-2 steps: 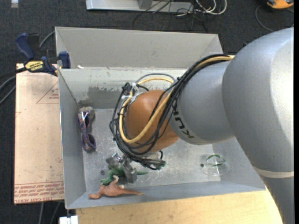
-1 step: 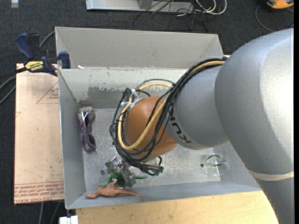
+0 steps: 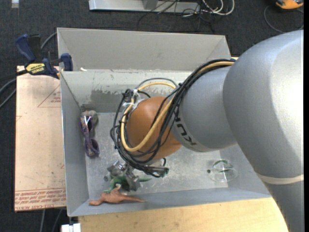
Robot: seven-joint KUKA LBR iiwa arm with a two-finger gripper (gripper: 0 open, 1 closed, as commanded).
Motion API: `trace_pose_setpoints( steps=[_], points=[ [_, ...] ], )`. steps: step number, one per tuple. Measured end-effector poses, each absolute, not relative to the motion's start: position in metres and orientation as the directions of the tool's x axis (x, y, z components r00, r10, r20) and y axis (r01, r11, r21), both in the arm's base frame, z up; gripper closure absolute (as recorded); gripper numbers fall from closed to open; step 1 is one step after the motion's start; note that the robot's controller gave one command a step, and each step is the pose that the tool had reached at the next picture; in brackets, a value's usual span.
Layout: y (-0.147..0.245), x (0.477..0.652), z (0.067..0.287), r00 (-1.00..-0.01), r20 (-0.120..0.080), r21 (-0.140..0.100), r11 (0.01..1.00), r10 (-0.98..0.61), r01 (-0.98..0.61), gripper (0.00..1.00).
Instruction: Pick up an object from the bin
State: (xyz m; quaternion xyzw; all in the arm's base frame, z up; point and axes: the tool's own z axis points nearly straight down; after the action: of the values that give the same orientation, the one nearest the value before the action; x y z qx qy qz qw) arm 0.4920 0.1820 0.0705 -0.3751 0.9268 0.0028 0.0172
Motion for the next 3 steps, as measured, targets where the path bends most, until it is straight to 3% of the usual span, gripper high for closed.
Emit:
trace_pose_setpoints(
  steps=[1,2,3],
  points=[
    [0.158,0.481,0.071,-0.741,-0.042,-0.009,0.742,-0.67,-0.67,1.0],
    [0.171,0.493,0.07,-0.734,-0.037,-0.007,0.734,-0.679,-0.679,1.0],
    [0.147,0.49,0.07,-0.734,-0.046,-0.009,0.735,-0.678,-0.678,1.0]
  ],
)
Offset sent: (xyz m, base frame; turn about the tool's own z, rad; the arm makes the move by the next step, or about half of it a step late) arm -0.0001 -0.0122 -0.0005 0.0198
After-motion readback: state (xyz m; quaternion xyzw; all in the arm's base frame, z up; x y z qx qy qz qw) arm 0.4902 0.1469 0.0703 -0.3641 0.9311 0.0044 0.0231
